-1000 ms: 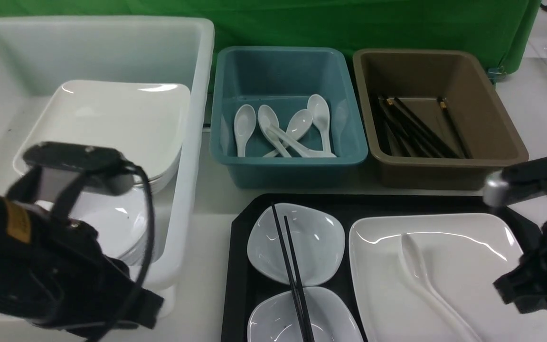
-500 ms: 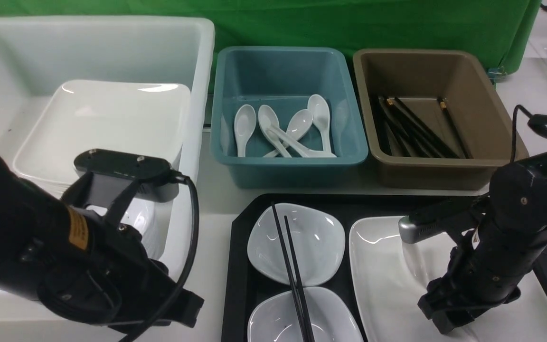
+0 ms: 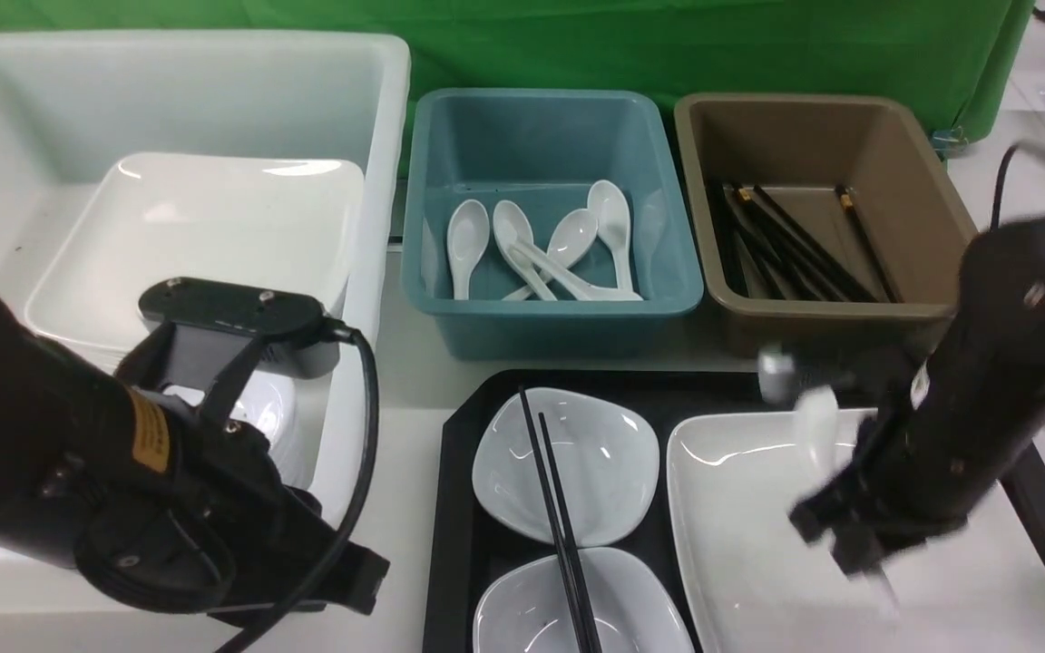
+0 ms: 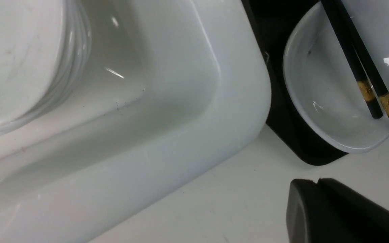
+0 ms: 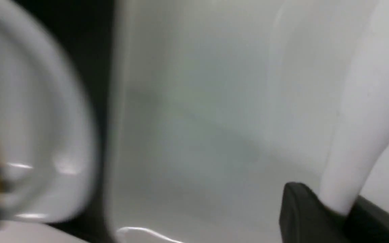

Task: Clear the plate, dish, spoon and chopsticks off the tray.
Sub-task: Use the right arm to grab a pair of chopsticks from the plate

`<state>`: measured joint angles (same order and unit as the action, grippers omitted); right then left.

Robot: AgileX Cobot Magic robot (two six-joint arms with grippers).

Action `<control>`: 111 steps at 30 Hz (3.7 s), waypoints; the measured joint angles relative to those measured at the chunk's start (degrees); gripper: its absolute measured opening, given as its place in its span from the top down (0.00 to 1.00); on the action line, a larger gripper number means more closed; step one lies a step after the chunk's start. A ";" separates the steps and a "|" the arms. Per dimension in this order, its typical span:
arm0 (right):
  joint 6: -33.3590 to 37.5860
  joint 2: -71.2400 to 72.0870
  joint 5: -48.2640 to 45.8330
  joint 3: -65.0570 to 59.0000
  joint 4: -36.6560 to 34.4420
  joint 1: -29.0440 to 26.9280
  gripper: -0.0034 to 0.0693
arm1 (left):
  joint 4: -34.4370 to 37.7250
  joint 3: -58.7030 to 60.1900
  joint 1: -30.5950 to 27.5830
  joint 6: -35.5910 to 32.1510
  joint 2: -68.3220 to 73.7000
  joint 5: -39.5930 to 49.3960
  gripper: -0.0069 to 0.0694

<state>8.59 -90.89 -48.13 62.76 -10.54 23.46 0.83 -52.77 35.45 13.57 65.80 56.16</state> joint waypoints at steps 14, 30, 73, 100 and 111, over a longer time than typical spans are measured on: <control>0.86 -22.91 5.83 43.17 -7.87 0.17 0.79 | -0.83 0.00 0.00 4.42 0.00 -1.72 0.90; 1.39 -22.61 -10.61 51.45 0.27 0.17 0.77 | 5.96 -4.91 4.90 3.89 10.32 0.37 0.90; -4.32 24.95 -11.23 6.31 4.37 0.34 0.50 | -9.71 -37.19 12.48 13.02 36.96 12.43 0.42; -12.66 -12.54 15.64 0.29 3.46 27.94 0.21 | -7.54 -11.30 -13.90 10.98 5.88 10.94 0.90; -13.42 -12.51 15.45 0.29 3.40 28.12 0.84 | -7.53 -11.30 -13.90 10.87 5.88 10.94 0.90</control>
<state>-4.83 -103.40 -32.68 63.06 -7.13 51.58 -6.70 -64.07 21.55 24.44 71.67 67.10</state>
